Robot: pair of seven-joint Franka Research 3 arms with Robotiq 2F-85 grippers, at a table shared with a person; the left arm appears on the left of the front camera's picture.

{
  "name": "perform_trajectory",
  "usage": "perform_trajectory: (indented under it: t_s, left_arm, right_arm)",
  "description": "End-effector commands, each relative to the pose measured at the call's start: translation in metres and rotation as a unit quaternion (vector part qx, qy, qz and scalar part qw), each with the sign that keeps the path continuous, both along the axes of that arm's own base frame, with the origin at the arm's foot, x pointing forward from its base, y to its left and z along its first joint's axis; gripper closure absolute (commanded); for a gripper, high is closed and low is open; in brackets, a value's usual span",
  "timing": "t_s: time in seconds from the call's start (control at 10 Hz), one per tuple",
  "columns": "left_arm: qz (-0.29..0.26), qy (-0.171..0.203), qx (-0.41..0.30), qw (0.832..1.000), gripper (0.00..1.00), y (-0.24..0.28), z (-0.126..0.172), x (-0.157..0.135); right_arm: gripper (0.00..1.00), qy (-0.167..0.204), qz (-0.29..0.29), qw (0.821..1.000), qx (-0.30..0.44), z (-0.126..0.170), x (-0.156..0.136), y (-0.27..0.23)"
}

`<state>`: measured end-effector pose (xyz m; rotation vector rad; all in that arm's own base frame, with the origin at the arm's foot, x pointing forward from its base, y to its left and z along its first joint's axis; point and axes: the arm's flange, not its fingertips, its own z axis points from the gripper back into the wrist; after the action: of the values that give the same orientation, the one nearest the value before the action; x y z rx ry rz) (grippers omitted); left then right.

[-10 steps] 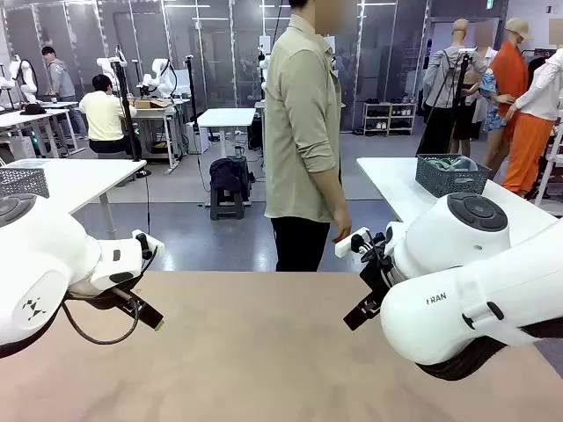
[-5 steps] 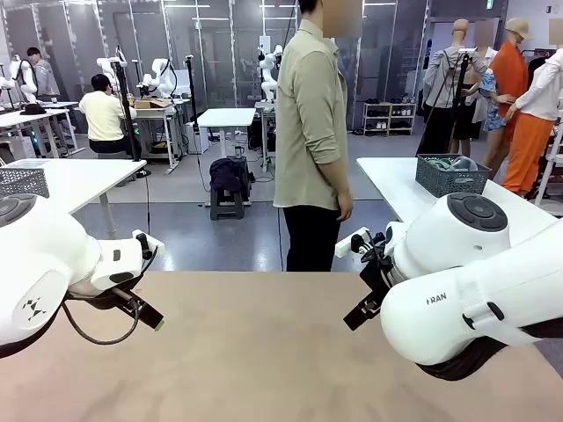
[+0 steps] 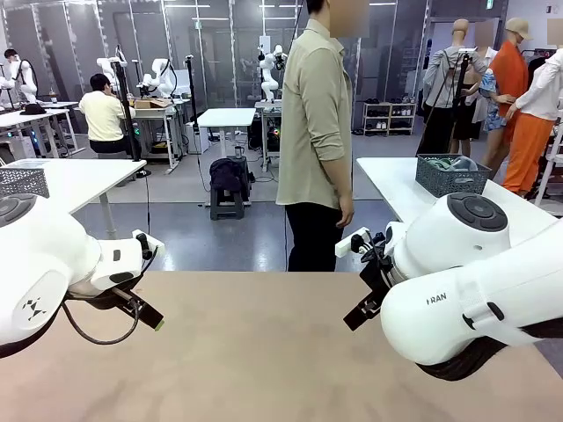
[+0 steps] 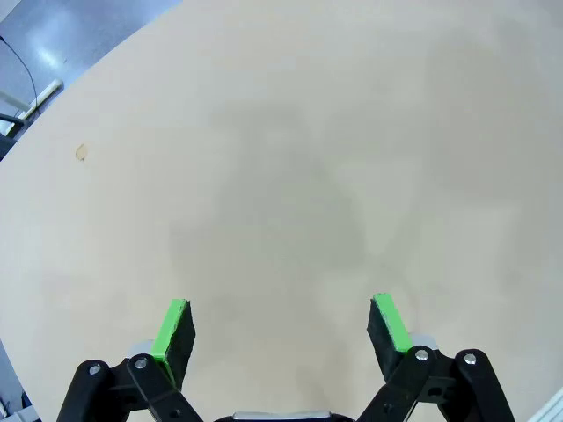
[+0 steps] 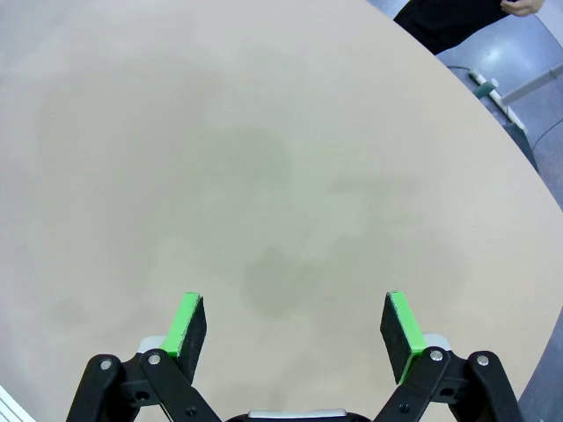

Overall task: Fold the towels and place them in the basket.
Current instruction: When a person lays out a Towel with hook on the table, fold it in half twice.

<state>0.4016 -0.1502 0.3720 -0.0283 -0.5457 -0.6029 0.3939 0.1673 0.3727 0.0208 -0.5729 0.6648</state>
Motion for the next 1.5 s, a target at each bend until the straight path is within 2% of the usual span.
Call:
perform_trajectory:
  t_s: [0.0,0.2,0.4,0.8,1.1,1.2,1.4]
  left_arm:
    - [0.000,0.000,0.000,1.000,0.00,0.000,0.000,0.000]
    - [-0.006,0.009,-0.004,1.000,0.00,-0.004,0.007,-0.005]
    - [-0.033,0.029,-0.029,0.999,0.00,-0.003,0.026,-0.014]
    - [-0.083,0.086,-0.152,0.981,0.00,0.020,0.062,-0.019]
    - [-0.144,0.112,-0.296,0.938,0.00,0.055,0.069,-0.003]
    - [-0.164,0.117,-0.354,0.913,0.00,0.071,0.066,0.002]
    - [-0.200,0.125,-0.465,0.854,0.00,0.108,0.057,0.002]
  right_arm:
    - [0.00,0.000,0.000,1.000,0.000,0.000,0.000,0.000]
    - [0.00,0.001,-0.002,1.000,0.016,0.010,-0.005,-0.003]
    - [0.00,0.011,0.011,0.996,0.084,0.030,-0.012,-0.009]
    - [0.00,0.056,0.018,0.972,0.229,0.080,-0.022,-0.048]
    - [0.00,0.089,0.012,0.927,0.363,0.078,-0.015,-0.086]
    - [0.00,0.098,0.011,0.908,0.407,0.073,-0.014,-0.100]
    - [0.00,0.098,0.011,0.852,0.515,0.069,-0.019,-0.133]
